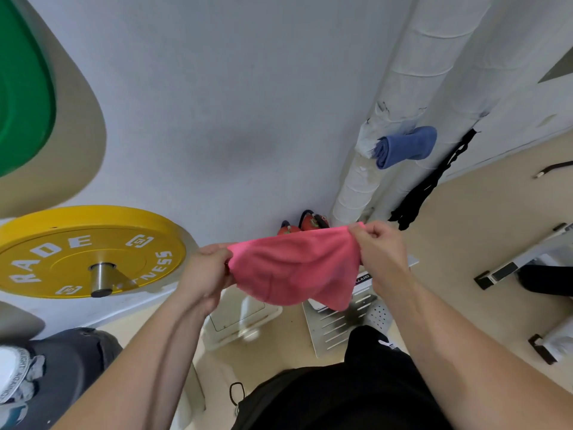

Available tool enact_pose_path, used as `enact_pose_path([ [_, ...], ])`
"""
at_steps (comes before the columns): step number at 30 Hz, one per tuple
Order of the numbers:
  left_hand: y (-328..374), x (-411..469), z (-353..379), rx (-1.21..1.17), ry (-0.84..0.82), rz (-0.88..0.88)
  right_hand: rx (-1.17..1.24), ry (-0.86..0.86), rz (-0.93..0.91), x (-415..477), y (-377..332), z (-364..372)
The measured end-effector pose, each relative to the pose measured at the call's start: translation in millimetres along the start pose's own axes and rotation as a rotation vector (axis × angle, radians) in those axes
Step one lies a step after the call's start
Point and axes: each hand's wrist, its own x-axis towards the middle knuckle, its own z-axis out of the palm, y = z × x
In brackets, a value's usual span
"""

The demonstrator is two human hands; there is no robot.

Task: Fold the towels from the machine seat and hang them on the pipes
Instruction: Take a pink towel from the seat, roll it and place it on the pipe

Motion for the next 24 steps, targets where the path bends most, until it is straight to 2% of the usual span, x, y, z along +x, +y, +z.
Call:
enact_pose_path([
  [5,-1.2,-30.0,30.4,-0.029,-0.107,0.044,-0.283,-0.079,-0.239,-36.1,-11.2,32.6],
  [11,7.5,-65.4,59.3,-0.085,-0.219,0.145,-0.212,-0.258,-0.398,-71.5,-26.7,55.8],
  [15,8.0,-70.5,63.6,-0.073,-0.183,0.228,-0.257,-0.271,-0.497,-71.1,-23.2,57.4],
  [19,12.0,-72.7,64.7,-0.105,-0.175,0.251,-0.335,-0.235,-0.713,-71.9,-17.5,57.9],
  [24,19.2,-73.2,61.5,-0.158,-0.187,0.258,-0.375,-0.354,-0.842,-70.9,-12.7,58.5],
])
